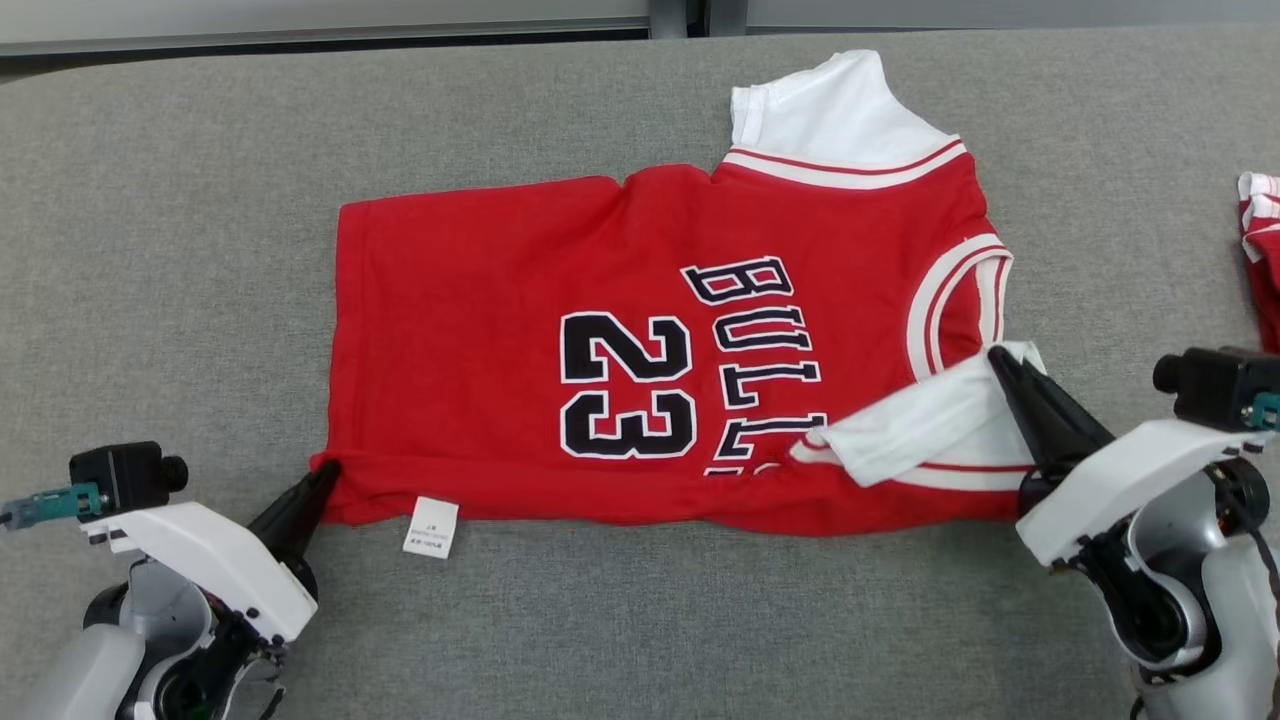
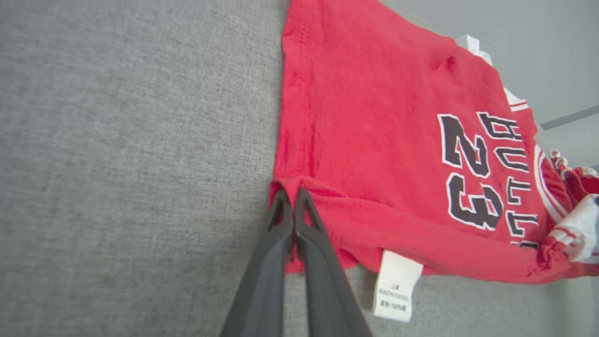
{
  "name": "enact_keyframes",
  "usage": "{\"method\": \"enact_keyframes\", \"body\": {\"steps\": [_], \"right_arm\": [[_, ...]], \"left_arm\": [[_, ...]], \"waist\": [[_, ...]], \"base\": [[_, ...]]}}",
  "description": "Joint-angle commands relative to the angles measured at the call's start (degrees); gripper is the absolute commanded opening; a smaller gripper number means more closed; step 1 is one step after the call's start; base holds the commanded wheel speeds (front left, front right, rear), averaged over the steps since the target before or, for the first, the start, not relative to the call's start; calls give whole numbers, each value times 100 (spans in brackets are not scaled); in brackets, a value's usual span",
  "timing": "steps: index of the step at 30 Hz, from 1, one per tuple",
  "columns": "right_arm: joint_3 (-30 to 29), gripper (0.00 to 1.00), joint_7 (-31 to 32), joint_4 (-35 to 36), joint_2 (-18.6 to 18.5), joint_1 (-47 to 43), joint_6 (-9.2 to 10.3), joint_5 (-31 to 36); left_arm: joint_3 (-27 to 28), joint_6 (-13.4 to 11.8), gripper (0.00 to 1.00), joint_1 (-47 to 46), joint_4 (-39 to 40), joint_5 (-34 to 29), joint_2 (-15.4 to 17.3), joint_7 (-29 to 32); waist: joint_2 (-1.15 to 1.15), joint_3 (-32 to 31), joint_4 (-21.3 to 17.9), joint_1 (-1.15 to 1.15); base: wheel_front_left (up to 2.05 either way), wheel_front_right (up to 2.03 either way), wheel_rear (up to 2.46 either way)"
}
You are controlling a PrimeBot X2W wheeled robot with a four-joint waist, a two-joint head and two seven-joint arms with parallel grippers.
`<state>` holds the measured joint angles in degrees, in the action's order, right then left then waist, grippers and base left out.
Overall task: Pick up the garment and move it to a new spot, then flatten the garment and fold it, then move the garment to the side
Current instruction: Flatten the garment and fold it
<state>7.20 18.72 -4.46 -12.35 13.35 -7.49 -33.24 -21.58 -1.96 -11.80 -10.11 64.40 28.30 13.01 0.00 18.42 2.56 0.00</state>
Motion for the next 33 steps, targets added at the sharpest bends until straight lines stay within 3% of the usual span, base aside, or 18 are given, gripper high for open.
{"method": "enact_keyframes", "body": {"steps": [1, 9, 10, 11, 12, 17, 20, 21, 23, 33], "right_arm": [[-4, 0, -15, -40, -13, 114, 0, -52], [178, 0, -458, -660, -12, 950, 0, -349], [218, 21, -527, -739, -23, 1014, 0, -356], [251, 69, -617, -789, -23, 1073, 0, -367], [275, 100, -696, -858, -34, 1139, 0, -365], [477, 100, -1421, -921, -138, 1263, 0, 14], [512, 100, -2175, -753, -228, 1139, 0, 559], [447, 100, -2597, -623, -245, 967, 1, 980], [328, 100, -2905, -434, -201, 793, 0, 1348], [-227, 100, -3070, 518, 157, -615, 1, 2053]], "left_arm": [[34, 46, 0, -117, -24, 60, 19, 0], [164, 297, 0, -496, -192, 377, -162, 82], [172, 339, 7, -535, -213, 411, -195, 68], [201, 369, 43, -564, -233, 475, -245, 41], [237, 415, 100, -602, -243, 522, -294, 4], [477, 487, 100, -722, -272, 379, -476, -646], [556, 300, 100, -718, -244, -224, -476, -1475], [538, 139, 100, -653, -172, -674, -542, -2046], [506, -48, 100, -562, -69, -1057, -604, -2468], [717, -847, 100, 444, 919, -2734, -898, -2818]], "waist": [[0, 25, 2, 0], [0, 116, 49, 0], [0, 122, 53, 0], [0, 123, 57, 0], [0, 133, 59, 0], [0, 222, 62, 0], [0, 256, 66, 0], [0, 254, 73, 0], [0, 227, 73, 0], [0, -247, -33, 0]], "base": [[0, 0, 0], [0, 0, 0], [0, 0, 0], [0, 0, 0], [0, 0, 0], [0, 0, 0], [0, 0, 0], [0, 0, 0], [0, 0, 0], [0, 0, 0]]}}
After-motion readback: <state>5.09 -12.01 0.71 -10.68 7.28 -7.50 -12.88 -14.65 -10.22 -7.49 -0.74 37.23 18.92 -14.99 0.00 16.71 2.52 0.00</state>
